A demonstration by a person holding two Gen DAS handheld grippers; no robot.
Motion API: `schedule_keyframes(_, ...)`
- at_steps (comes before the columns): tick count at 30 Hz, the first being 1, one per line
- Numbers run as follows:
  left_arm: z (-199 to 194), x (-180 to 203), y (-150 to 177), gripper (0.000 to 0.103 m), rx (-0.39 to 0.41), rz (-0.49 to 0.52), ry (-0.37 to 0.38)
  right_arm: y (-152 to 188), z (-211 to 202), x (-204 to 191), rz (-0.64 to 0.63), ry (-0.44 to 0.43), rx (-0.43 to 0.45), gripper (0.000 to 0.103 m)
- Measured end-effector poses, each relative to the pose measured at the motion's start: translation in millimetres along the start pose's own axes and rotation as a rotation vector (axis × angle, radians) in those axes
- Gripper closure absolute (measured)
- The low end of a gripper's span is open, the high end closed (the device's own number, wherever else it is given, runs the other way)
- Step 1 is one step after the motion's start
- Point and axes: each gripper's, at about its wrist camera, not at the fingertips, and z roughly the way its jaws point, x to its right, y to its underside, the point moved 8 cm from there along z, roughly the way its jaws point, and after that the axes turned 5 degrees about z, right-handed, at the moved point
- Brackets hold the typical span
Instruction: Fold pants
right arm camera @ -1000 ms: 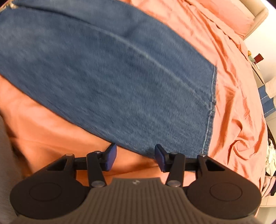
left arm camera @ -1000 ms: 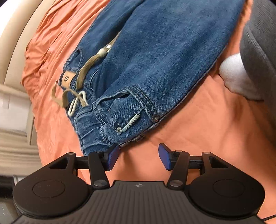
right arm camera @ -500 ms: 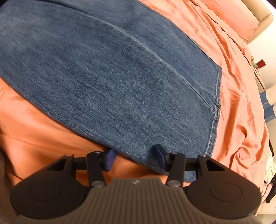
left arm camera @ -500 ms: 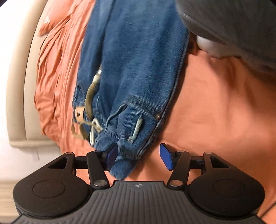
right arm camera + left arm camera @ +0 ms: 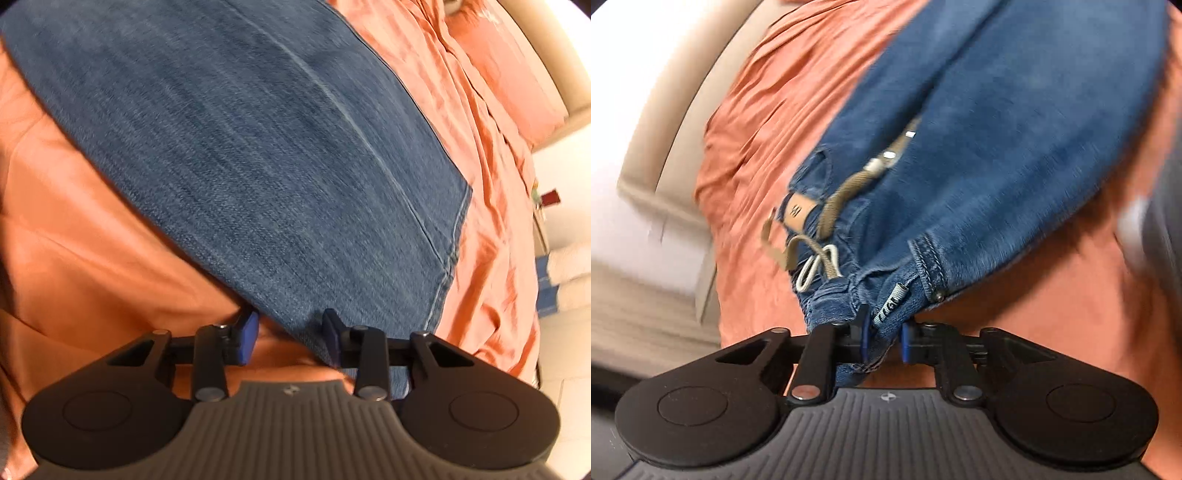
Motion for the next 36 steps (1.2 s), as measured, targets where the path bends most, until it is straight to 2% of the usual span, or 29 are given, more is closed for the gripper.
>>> schedule_keyframes(2, -1.3, -5.3, -3.6, 0.088, -0.018, -0.062, -0.017, 0.1, -1.5, -1.5, 0.008, 0.021, 0.012, 0.089)
schedule_keyframes(5, -10.2, -12.9, -4.0, 0.088, -0.032, -0.165, -0.032, -0.7, -13.1, 5.9, 0.057, 0.059, 0.051, 0.093)
schedule_keyframes(8, -21.4, -25.4, -6.6, 0.088, -0.033, -0.281, -0.062, -2.5, -32.0, 17.4, 0.133, 0.092, 0.110, 0.102)
schedule_keyframes(11, -30.8, -45.1, -13.7, 0.089, -0.023, -0.391, -0.085, -12.3, -54.7, 33.8, 0.208, 0.122, 0.183, 0.103)
schedule_keyframes(16, -43.4, -90.2, -32.8, 0.089, -0.014, -0.502, -0.121, -43.2, -87.9, 72.3, 0.238, 0.175, 0.267, 0.103)
schedule_keyframes(18, -48.4, -111.4, -42.9, 0.090, -0.011, -0.541, -0.133, -61.9, -95.5, 93.3, 0.283, 0.186, 0.286, 0.103)
schedule_keyframes(21, -36.0, -145.3, -60.3, 0.089, -0.034, -0.595, -0.126, -87.8, -91.1, 124.1, 0.342, 0.201, 0.284, 0.103)
schedule_keyframes(25, -2.9, -173.2, -87.8, 0.089, -0.079, -0.625, -0.117, -127.4, -56.2, 157.2, 0.394, 0.185, 0.233, 0.103)
schedule_keyframes(29, 47.8, -189.0, -114.5, 0.089, -0.114, -0.594, -0.109, -167.9, 3.6, 179.5, 0.390, 0.185, 0.173, 0.103)
schedule_keyframes(36, 153.9, -180.9, -139.9, 0.089, -0.201, -0.541, -0.059, -218.8, 112.0, 187.0, 0.328, 0.144, 0.050, 0.103)
